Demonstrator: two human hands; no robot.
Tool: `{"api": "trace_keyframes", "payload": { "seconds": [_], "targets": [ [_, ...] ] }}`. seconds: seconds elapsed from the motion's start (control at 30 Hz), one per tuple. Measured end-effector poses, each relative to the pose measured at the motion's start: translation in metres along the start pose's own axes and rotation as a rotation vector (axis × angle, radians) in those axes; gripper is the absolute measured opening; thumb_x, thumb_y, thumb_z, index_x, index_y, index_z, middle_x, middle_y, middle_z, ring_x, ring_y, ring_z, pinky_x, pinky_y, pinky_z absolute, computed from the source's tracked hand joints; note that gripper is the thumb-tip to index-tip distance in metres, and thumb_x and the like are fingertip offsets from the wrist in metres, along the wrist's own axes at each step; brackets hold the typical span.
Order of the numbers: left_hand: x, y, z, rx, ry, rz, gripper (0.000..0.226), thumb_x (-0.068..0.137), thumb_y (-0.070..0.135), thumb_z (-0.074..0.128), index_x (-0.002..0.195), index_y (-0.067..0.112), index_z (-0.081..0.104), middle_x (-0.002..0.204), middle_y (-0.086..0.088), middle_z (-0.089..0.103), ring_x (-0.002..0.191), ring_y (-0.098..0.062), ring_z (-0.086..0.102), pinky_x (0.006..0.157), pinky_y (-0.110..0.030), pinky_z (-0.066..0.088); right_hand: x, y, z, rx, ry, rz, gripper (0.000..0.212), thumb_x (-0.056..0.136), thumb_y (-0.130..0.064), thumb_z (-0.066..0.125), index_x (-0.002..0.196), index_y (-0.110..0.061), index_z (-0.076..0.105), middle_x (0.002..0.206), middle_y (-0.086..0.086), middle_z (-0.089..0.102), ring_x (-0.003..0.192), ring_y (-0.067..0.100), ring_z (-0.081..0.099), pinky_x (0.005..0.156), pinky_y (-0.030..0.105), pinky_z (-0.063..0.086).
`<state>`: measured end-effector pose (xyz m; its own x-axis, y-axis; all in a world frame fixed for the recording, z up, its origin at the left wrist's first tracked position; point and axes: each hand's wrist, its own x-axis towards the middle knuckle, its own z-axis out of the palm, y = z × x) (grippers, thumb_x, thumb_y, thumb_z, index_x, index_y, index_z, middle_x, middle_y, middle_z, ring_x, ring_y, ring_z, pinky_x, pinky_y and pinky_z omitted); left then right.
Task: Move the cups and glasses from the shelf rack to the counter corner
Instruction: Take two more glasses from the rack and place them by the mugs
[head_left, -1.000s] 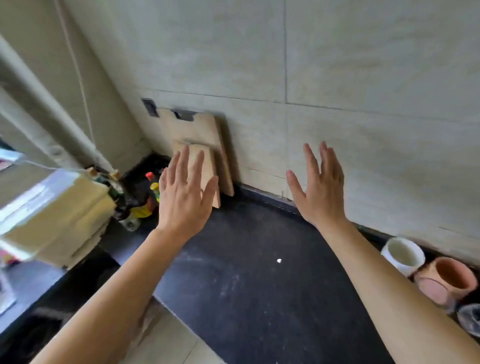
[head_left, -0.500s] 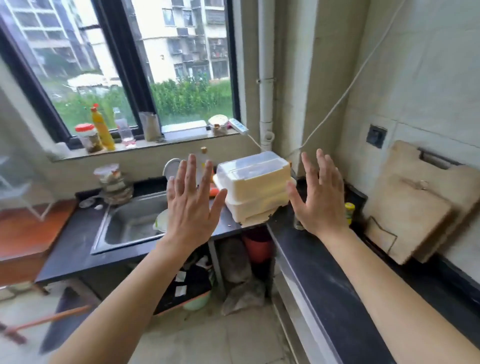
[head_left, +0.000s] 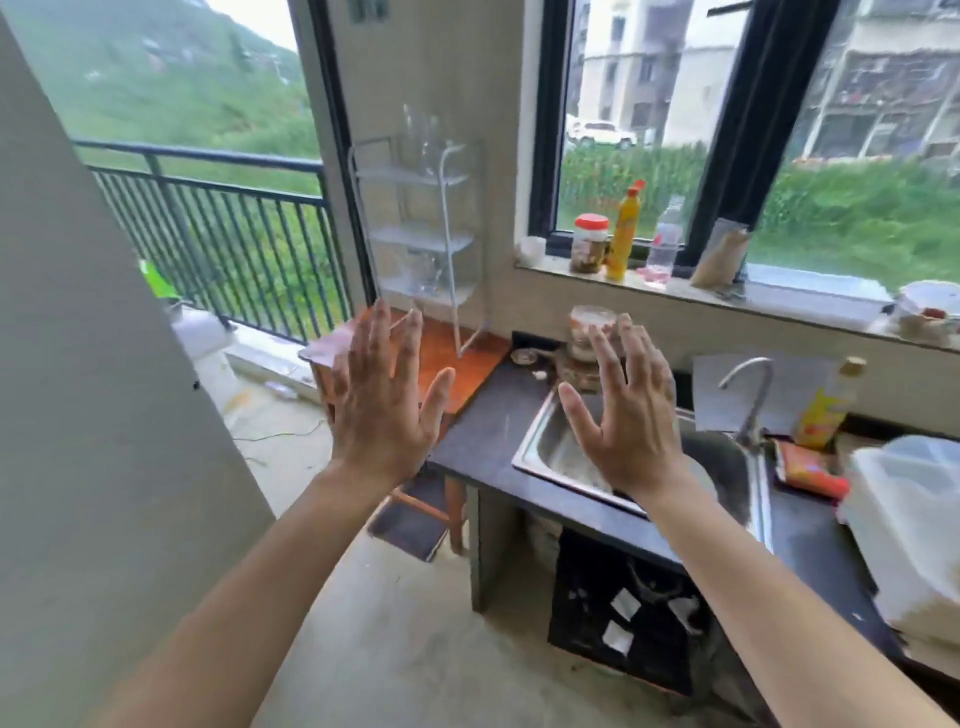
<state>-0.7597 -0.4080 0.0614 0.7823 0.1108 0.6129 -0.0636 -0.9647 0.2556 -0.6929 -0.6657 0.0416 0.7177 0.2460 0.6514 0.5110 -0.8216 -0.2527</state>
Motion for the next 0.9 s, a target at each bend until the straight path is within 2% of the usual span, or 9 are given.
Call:
{"api": "trace_keyframes", "payload": {
  "seconds": [0.2, 0.43, 0.57, 0.73, 0.9],
  "targets": [
    [0.052, -0.102, 0.037, 0.123, -0.014, -0.115, 0.070, 0.099, 0.059, 0.025, 0.159, 0.021, 0.018, 0.168, -0.010, 0.005, 0.154, -0.028, 0.003, 0.118, -0.057, 0.012, 0.091, -0.032, 0.128, 0.108, -0.083, -0.087, 0.073, 0.099, -0.057, 0.043, 0.160, -0.025, 0.021, 0.167, 0.017, 0.017, 0.153, 0.037, 0.017, 0.122, 0.052, 0.016],
    [0.182, -0.184, 0.099, 0.155, -0.067, -0.237, 0.067, 0.097, 0.062, 0.018, 0.158, 0.037, 0.006, 0.167, -0.006, -0.011, 0.153, -0.025, -0.011, 0.120, -0.058, 0.006, 0.234, -0.022, 0.248, 0.166, -0.108, -0.097, 0.075, 0.100, -0.059, 0.038, 0.162, -0.027, 0.012, 0.169, 0.017, 0.010, 0.155, 0.035, 0.011, 0.124, 0.053, 0.013],
    [0.241, -0.234, 0.113, 0.175, -0.040, -0.269, 0.068, 0.097, 0.066, 0.017, 0.157, 0.042, -0.003, 0.167, -0.002, -0.016, 0.153, -0.023, -0.013, 0.119, -0.055, 0.003, 0.311, -0.033, 0.299, 0.206, -0.105, -0.099, 0.076, 0.100, -0.059, 0.039, 0.162, -0.025, 0.010, 0.168, 0.018, 0.010, 0.155, 0.036, 0.012, 0.124, 0.055, 0.016],
    [0.295, -0.293, 0.133, 0.165, 0.001, -0.284, 0.069, 0.099, 0.063, 0.022, 0.157, 0.039, -0.004, 0.167, -0.002, -0.017, 0.153, -0.023, -0.015, 0.119, -0.055, 0.003, 0.375, -0.061, 0.358, 0.231, -0.120, -0.152, 0.078, 0.100, -0.059, 0.039, 0.161, -0.025, 0.005, 0.169, 0.018, 0.006, 0.155, 0.035, 0.012, 0.123, 0.058, 0.019],
    [0.368, -0.355, 0.183, -0.018, -0.012, -0.268, 0.074, 0.096, 0.064, 0.024, 0.158, 0.033, -0.001, 0.167, -0.005, -0.013, 0.153, -0.022, -0.014, 0.121, -0.051, 0.002, 0.435, -0.071, 0.414, 0.212, -0.068, -0.123, 0.078, 0.100, -0.056, 0.043, 0.161, -0.023, 0.008, 0.168, 0.019, 0.009, 0.154, 0.036, 0.017, 0.122, 0.052, 0.022]
  ]
}}
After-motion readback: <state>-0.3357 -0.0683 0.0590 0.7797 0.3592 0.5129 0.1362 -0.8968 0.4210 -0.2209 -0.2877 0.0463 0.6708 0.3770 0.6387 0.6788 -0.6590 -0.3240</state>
